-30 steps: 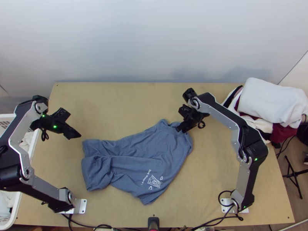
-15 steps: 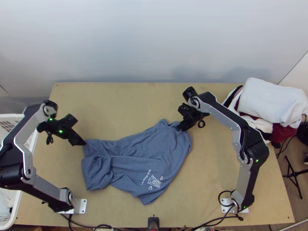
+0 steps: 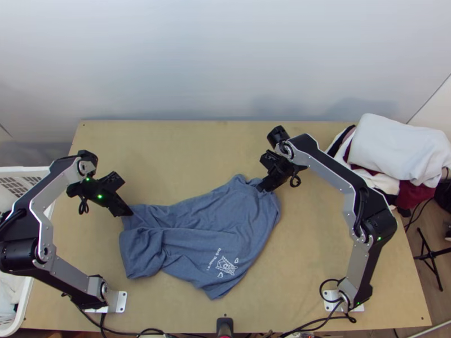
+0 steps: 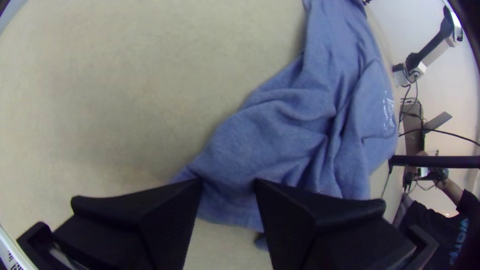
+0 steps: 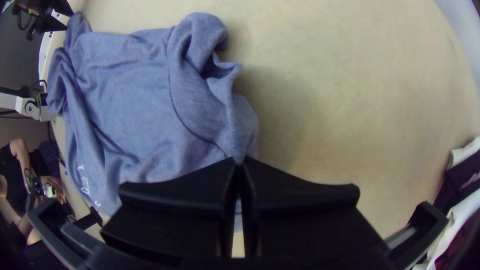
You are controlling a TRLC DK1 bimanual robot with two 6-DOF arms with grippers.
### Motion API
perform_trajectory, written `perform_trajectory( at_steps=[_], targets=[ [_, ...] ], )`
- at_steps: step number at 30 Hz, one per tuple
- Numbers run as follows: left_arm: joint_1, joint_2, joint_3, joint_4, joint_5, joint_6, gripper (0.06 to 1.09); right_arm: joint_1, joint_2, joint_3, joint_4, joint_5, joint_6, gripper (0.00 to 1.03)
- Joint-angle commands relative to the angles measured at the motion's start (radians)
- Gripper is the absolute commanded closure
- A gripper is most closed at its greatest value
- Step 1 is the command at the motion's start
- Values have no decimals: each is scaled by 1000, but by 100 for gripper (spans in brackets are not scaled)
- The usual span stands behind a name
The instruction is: Fold the t-shirt
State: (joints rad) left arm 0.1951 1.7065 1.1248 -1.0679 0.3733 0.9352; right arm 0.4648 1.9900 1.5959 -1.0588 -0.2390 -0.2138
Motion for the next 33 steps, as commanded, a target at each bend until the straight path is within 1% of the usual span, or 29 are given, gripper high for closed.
perform_trajectory(
  at_steps=[1,2,4,6,9,11,13,15,20,22,26,29,33],
  targets=[
    [-6,-8,-46,80,-11,-1,65,12,-7,-1,0,0,1,100],
    [-6,-11,-49,88,-11,-1,67,14,-8,-1,0,0,1,100],
    [-3,-27,-65,131,-11,-7,80,14,-10,-1,0,0,-1,100],
    [-3,-58,-97,195,-22,-24,86,14,-10,-1,0,0,-1,100],
    [-3,-73,-79,177,-25,-47,95,14,-16,-2,-1,0,-1,100],
    [10,-102,-22,128,-19,-82,97,20,-37,12,-12,-2,-1,100],
    [40,-145,41,98,19,-116,97,23,-68,44,-26,-2,4,100],
    [61,-179,113,88,39,-177,97,23,-91,102,-53,-2,7,100],
    [144,-219,345,95,145,-420,98,-17,-163,272,-93,-2,11,100],
    [168,-235,431,92,188,-490,98,-38,-198,326,-95,-2,11,100],
    [171,-311,561,85,194,-558,98,-63,-287,420,-95,-6,13,100],
    [184,-366,652,63,197,-624,98,-66,-352,466,-102,-31,13,100],
    [225,-510,606,48,197,-624,98,-69,-436,477,-158,-57,13,100]
  ],
)
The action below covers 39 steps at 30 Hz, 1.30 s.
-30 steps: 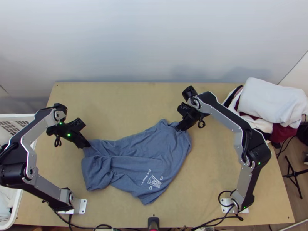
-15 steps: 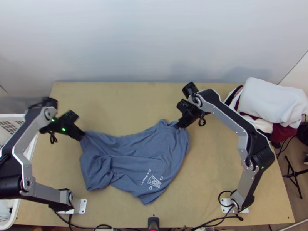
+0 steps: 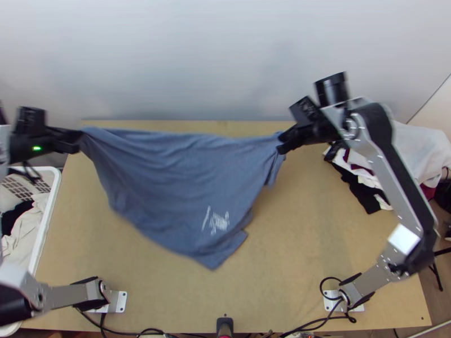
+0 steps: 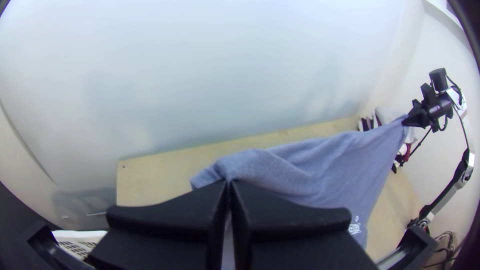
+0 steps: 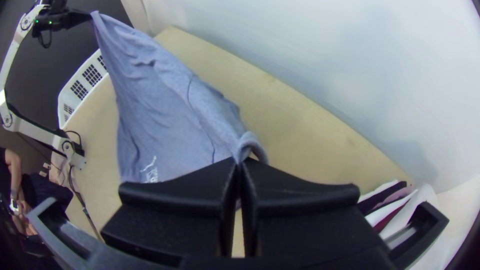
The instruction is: Fold the t-shirt
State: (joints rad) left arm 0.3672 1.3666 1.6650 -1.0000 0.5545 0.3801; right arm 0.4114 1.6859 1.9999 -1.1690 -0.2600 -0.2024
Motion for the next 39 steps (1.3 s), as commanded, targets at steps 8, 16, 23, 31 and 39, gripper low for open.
perform_trajectory(
  at_steps=[8,16,23,31,39],
  targets=[
    [107,-511,-323,-195,15,201,97,-17,-316,-305,-150,-85,-37,100],
    [-122,-753,-642,-422,-24,367,92,38,-370,-658,-153,-84,-94,100],
    [-307,-811,-786,-407,-163,365,10,47,-298,-763,-139,-81,-135,100],
    [-309,-736,-740,-371,-189,367,11,49,-256,-771,-123,-78,-135,100],
    [-448,-466,-821,-95,-375,368,13,83,-261,-779,-83,-78,-127,100]
  ],
)
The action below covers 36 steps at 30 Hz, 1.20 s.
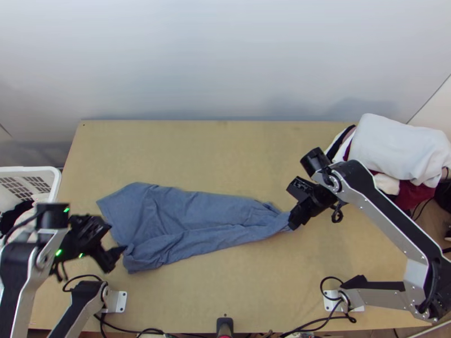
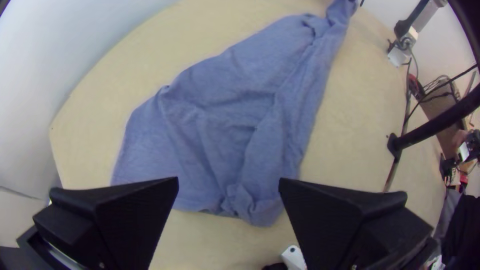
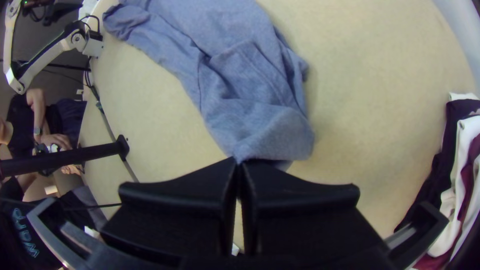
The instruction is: Fold the t-shirt
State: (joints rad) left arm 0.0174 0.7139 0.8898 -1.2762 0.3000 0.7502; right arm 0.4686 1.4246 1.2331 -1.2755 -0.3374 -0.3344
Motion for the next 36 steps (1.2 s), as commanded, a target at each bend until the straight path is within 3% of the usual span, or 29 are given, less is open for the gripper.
perform_trajectory(
  at_steps=[1,7,10,25,28,31,34,36],
  targets=[
    [-134,228,-42,218,-136,-17,14,31,-1,-11,27,0,6,100],
    [-347,368,-129,253,-268,-17,17,50,-24,12,31,1,18,100],
    [-341,387,-153,255,-266,-8,22,44,-47,17,31,1,18,100],
    [-361,433,-236,287,-266,18,23,33,-58,20,53,1,18,100],
    [-363,423,-246,275,-265,17,33,30,-58,19,56,3,18,100],
    [-364,420,-262,275,-256,20,52,30,-55,17,64,3,18,100],
    [-363,417,-262,271,-214,24,84,30,-50,19,71,3,18,100],
    [-355,418,-250,276,-214,8,100,30,-50,22,74,5,18,100]
  ],
)
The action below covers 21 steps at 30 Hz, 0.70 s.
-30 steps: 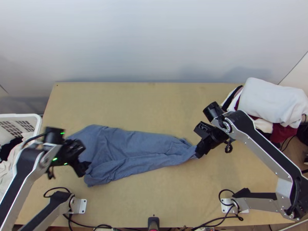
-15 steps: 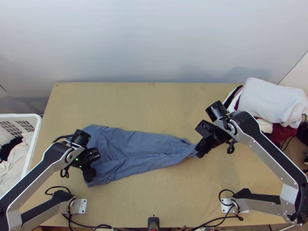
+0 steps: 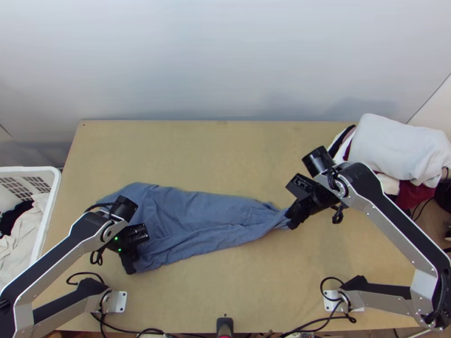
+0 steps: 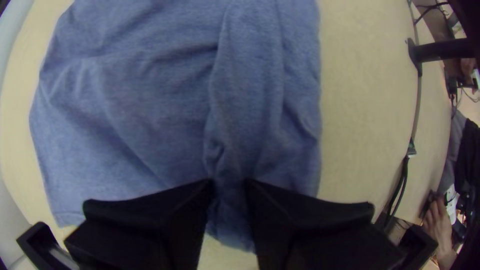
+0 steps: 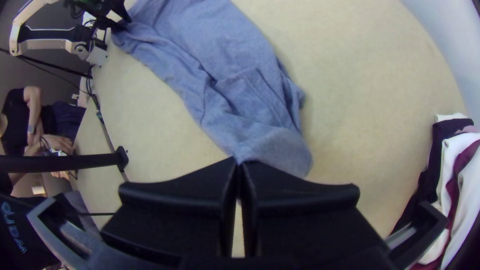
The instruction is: Fold the t-shirt
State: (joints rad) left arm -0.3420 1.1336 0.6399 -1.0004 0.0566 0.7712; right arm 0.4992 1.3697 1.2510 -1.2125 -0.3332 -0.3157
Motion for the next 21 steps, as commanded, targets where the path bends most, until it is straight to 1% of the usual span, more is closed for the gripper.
perform_trajectory(
  at_steps=[1,3,7,9,12,15,17,19,21],
  targets=[
    [8,3,15,-1,28,-29,105,-1,5,7,11,0,1,100],
    [61,-6,63,-30,37,-32,105,-1,5,11,11,0,3,100],
    [219,-55,222,-113,138,-29,105,-1,-14,41,4,0,7,100],
    [311,-67,333,-182,223,-26,105,-5,-29,65,-1,0,9,100],
    [411,-75,489,-279,316,-26,105,-21,-49,134,-15,0,18,100],
    [512,-90,615,-310,410,-38,105,-25,-55,222,-33,0,29,100],
    [586,-90,689,-305,468,-75,105,-25,-57,278,-48,-1,32,100],
    [670,-92,753,-247,511,-165,105,-27,-64,350,-48,0,46,100],
    [742,-101,807,-181,540,-240,105,-57,-72,449,-12,2,90,100]
  ],
)
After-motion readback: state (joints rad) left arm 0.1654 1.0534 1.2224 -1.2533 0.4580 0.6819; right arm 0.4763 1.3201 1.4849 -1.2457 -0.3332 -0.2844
